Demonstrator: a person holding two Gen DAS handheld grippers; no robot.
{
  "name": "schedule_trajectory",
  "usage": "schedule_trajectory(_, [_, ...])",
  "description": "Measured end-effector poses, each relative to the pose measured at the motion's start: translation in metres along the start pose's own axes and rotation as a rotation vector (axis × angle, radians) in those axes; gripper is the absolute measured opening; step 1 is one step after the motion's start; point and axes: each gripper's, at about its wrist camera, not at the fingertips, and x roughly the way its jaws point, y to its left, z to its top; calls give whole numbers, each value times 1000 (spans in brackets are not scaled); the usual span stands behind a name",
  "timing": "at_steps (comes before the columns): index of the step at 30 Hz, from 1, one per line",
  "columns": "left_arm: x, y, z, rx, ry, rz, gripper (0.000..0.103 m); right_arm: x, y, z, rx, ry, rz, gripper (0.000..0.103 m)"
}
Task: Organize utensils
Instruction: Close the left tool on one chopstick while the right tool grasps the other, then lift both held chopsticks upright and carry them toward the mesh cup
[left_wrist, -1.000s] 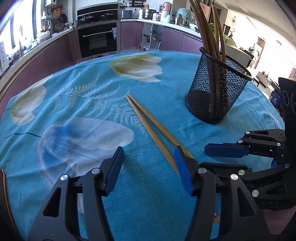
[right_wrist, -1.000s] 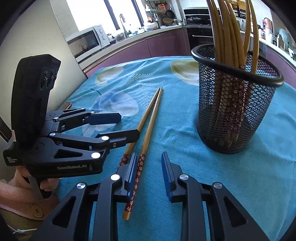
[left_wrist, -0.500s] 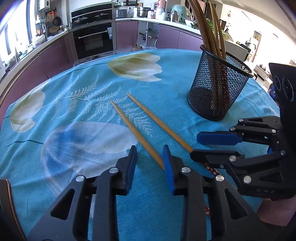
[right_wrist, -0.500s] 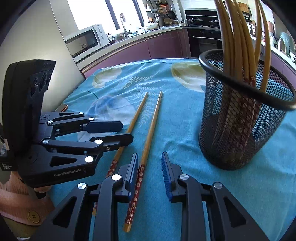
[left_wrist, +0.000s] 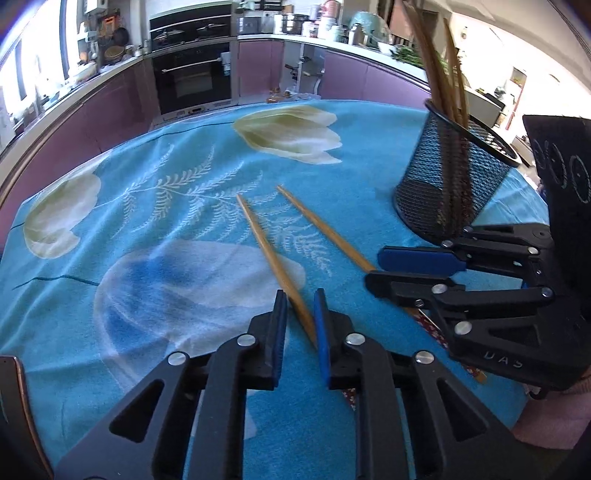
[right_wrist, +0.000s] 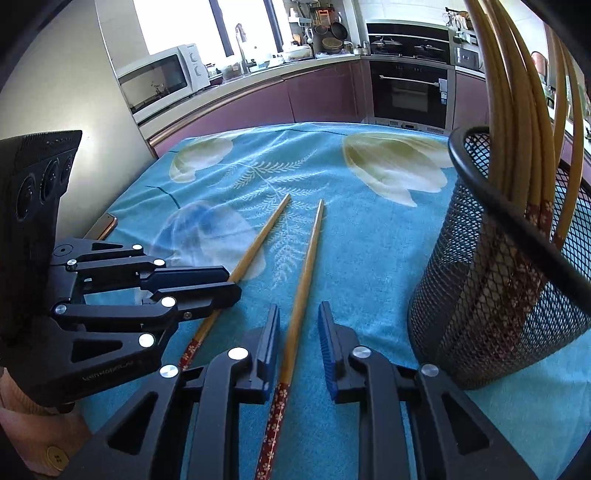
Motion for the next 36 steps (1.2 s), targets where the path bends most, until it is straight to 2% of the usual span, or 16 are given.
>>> schedule_trajectory(1, [1,2,1,-7,0,6,26,0,-2,0,14,-1,8,12])
schedule_trajectory(6, [6,3,4,-20,-3,20,24,-2,-9,-3,62,-10,28,6])
schedule_trajectory(9, [7,1,5,-33,-7,35,14,-6,-12,-5,80,-23,35,6])
schedule_trajectory(16, [-1,-7,-6,-48,-17,51,8,-21,-13,-12,82,-41,79,6])
schedule_trajectory(22, [-8,-18,-17,-34,-9,32,8,-25,-8,-17,61,-18,113,5])
schedule_trajectory(25, [-8,-22,-18,-11,-3,32,8,-23,-5,-20,44,1,89,6])
schedule_trajectory(29, [-5,-26,-15,19,8,24,18,-18,-2,-20,23,18,58,8])
schedule_trajectory(36, [5,-25,-3,29,11,16,19,-15,2,-19,-20,10,25,8])
